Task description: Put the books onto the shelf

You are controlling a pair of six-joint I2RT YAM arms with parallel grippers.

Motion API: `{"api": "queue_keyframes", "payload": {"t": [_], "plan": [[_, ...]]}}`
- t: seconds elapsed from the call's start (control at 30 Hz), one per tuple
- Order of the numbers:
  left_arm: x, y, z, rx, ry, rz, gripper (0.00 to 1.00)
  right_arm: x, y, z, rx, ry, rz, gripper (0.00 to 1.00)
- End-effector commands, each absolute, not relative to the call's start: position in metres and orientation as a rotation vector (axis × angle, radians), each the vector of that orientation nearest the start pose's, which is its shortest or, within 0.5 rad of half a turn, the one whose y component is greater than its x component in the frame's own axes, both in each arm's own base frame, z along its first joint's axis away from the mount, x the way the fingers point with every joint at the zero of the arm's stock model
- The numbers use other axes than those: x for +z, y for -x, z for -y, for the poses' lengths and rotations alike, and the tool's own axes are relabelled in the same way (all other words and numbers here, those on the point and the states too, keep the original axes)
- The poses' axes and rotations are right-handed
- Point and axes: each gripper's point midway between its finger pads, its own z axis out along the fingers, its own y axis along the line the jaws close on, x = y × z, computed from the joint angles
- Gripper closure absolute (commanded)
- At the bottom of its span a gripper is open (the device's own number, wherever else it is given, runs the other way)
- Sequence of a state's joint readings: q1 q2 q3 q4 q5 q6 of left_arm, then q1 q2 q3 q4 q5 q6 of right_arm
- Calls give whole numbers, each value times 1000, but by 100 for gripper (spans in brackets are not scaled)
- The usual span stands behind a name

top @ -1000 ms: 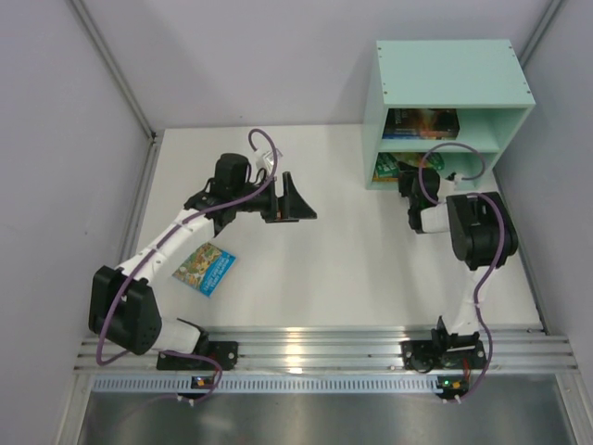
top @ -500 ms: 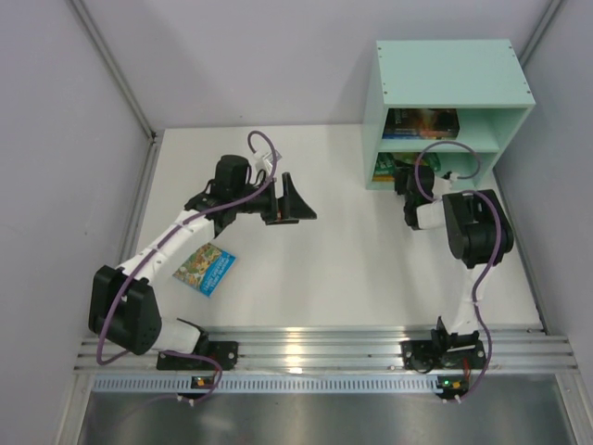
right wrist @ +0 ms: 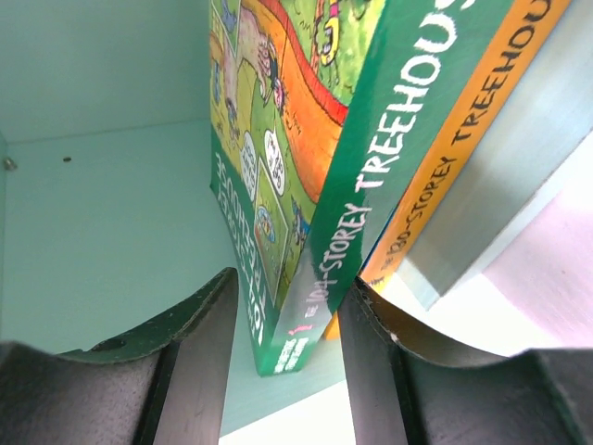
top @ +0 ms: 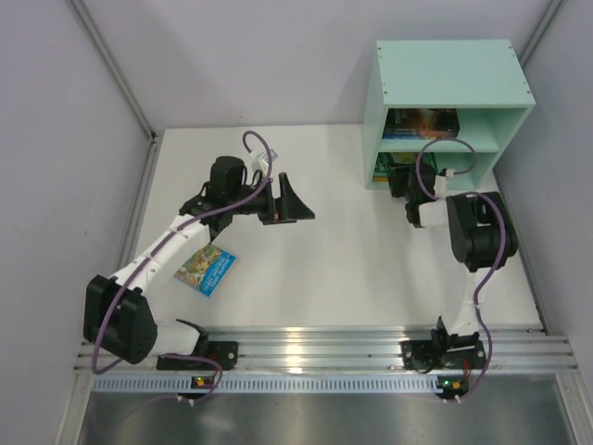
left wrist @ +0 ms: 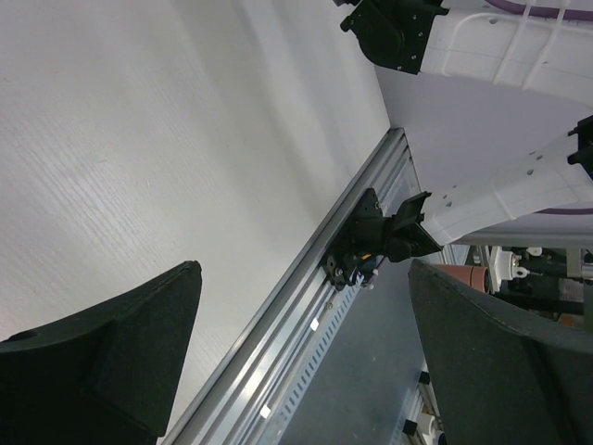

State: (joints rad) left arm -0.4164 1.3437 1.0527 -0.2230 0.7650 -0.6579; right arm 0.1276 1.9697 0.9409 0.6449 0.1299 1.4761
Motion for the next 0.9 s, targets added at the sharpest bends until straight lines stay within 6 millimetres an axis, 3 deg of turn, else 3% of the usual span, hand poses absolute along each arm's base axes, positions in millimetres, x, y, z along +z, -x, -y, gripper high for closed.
{"api": "queue_keyframes", "payload": {"t": [0.0, 0.33, 0.67, 0.87], "plan": [[254, -269, 270, -1411, -270, -2161, 2, 99, -522, -87, 919, -1307, -1604, 53], [262, -272, 271, -1412, -267, -2143, 1, 96, -511, -71, 847, -1311, -1679, 48], [257, -276, 272, -1405, -251, -2161, 2, 89, -514, -56, 807, -1352, -1695, 56], [251, -280, 273, -1401, -246, -2177, 2, 92, -521, -56, 812, -1337, -1691, 67]]}}
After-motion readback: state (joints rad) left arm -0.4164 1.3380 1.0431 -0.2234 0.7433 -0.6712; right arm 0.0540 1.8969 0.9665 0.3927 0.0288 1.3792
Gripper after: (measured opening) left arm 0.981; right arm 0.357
